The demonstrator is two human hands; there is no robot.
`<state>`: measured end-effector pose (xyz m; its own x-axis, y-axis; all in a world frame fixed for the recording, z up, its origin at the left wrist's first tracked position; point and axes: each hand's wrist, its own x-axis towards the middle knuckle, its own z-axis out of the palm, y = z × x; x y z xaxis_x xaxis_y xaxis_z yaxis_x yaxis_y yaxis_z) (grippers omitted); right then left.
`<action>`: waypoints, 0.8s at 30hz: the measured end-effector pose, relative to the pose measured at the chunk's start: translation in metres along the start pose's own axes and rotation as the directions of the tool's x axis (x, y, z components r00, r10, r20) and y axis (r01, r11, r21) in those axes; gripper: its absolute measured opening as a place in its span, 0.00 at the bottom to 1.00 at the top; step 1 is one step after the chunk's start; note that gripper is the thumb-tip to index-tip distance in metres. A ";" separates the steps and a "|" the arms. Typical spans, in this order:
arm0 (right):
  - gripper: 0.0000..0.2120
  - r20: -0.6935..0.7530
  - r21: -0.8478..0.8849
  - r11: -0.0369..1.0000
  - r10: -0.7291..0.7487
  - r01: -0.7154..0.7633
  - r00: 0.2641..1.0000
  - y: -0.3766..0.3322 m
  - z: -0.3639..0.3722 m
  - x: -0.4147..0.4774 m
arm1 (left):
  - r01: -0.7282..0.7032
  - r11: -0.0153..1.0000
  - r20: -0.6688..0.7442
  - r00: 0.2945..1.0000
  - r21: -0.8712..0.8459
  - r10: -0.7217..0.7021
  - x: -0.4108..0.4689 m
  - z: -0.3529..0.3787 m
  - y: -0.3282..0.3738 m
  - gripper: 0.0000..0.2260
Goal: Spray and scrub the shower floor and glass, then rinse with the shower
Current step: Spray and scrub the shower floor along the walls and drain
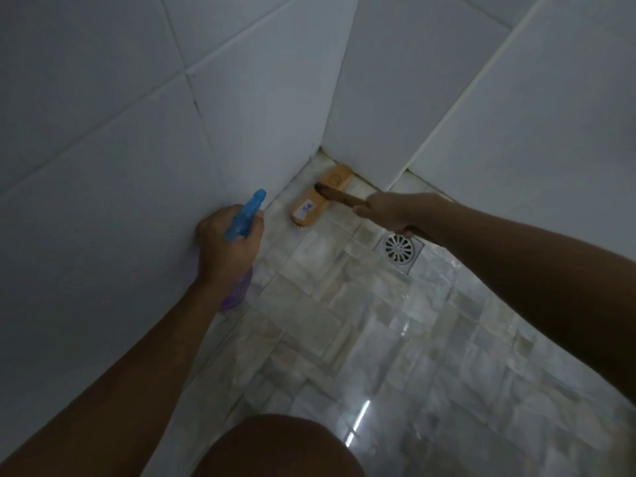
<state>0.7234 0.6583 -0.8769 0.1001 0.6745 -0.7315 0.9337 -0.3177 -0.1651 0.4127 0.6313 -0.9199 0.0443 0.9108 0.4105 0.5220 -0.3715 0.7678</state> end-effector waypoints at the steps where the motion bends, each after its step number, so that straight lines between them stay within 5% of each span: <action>1: 0.23 0.013 -0.034 0.999 0.012 -0.012 1.000 0.015 0.003 -0.011 | -0.007 1.000 0.004 1.000 0.002 0.007 0.001 0.000 -0.002 0.15; 5: 0.20 0.095 -0.019 0.995 0.102 -0.100 0.990 0.054 0.004 -0.043 | 0.033 0.999 0.010 0.999 -0.015 -0.033 0.001 0.002 -0.007 0.16; 10: 0.27 -0.012 -0.069 0.997 0.018 -0.019 1.000 0.004 -0.009 0.001 | 0.003 1.000 0.015 1.000 0.001 -0.003 0.004 0.002 -0.002 0.15; 16: 0.24 -0.036 0.085 0.995 0.051 -0.047 0.998 -0.039 -0.023 0.029 | -0.026 0.996 0.046 0.999 0.082 0.022 0.006 0.003 0.002 0.15; 24: 0.17 0.013 0.446 0.886 0.132 -0.124 0.991 -0.051 0.046 -0.035 | 0.045 0.997 0.032 0.998 0.060 -0.047 0.004 0.003 0.008 0.15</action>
<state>0.6561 0.6203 -0.8736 0.2182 0.6181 -0.7552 0.6620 -0.6623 -0.3508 0.4190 0.6330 -0.9135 0.0470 0.9326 0.3579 0.5738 -0.3184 0.7546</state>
